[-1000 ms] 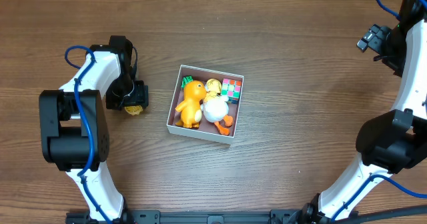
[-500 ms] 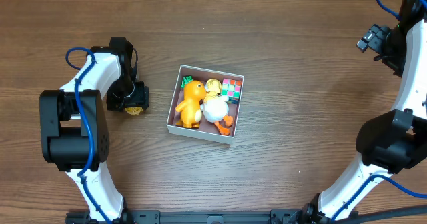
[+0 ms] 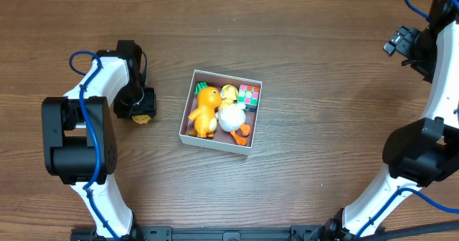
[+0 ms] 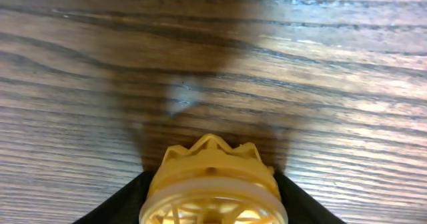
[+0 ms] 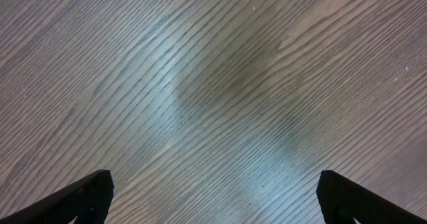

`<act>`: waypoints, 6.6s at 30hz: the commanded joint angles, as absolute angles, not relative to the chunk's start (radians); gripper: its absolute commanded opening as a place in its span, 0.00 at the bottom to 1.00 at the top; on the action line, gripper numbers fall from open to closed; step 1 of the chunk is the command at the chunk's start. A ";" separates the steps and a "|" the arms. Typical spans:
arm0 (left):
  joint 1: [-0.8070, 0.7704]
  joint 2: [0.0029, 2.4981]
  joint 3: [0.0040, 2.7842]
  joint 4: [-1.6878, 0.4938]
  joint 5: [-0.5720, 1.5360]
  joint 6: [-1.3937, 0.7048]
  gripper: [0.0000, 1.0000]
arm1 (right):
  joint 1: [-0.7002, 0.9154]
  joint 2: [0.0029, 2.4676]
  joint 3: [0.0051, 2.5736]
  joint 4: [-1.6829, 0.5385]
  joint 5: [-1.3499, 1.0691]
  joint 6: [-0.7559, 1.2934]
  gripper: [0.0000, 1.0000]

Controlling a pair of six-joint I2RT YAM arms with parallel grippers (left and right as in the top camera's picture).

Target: Pack container

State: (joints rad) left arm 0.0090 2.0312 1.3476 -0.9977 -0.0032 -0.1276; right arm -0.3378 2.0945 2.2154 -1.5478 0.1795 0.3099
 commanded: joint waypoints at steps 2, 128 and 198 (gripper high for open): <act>0.012 2.040 1.326 -0.991 0.015 -0.128 0.49 | -0.335 2.078 2.215 -1.545 0.179 0.307 1.00; -0.437 2.021 2.362 -1.672 -0.065 -0.208 1.00 | -0.335 2.078 2.215 -1.545 0.179 0.307 1.00; -0.511 0.909 1.610 -1.575 -0.067 -0.369 1.00 | -0.335 2.078 2.215 -1.545 0.179 0.307 1.00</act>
